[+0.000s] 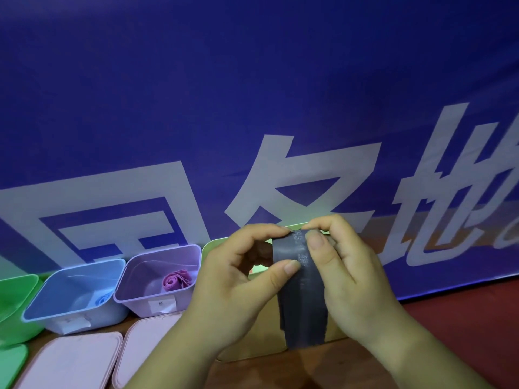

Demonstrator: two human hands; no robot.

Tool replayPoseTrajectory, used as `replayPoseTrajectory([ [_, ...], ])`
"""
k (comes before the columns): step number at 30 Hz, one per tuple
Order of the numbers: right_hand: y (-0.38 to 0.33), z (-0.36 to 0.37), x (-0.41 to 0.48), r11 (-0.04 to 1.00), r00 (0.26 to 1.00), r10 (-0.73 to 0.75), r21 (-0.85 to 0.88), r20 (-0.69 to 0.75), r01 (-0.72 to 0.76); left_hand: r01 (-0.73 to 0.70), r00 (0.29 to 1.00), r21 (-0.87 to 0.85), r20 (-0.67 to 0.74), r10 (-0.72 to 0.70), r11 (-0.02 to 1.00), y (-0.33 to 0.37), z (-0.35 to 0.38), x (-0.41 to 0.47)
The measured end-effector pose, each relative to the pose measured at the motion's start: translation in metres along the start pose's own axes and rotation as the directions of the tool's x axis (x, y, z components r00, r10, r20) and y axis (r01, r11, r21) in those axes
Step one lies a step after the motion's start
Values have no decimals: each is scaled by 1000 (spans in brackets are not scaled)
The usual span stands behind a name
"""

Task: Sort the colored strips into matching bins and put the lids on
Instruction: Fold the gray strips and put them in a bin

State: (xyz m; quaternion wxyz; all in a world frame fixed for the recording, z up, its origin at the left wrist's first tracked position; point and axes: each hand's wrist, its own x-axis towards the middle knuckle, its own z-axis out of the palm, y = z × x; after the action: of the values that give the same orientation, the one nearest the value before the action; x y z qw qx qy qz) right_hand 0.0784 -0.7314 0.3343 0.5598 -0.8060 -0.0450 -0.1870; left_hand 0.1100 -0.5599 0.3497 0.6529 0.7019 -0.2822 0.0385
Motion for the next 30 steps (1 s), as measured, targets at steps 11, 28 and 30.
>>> replayPoseTrajectory([
  [11,3,-10,4,967,982,-172,203,79,153,66,997,19,-34,-66,998,-1,0,1],
  [28,0,-12,2,929,995,-17,369,94,-19,8,997,79,75,-14,997,1,-5,2],
  [30,-3,-12,2,932,996,-2,360,85,-29,0,998,80,67,-5,997,1,-5,2],
])
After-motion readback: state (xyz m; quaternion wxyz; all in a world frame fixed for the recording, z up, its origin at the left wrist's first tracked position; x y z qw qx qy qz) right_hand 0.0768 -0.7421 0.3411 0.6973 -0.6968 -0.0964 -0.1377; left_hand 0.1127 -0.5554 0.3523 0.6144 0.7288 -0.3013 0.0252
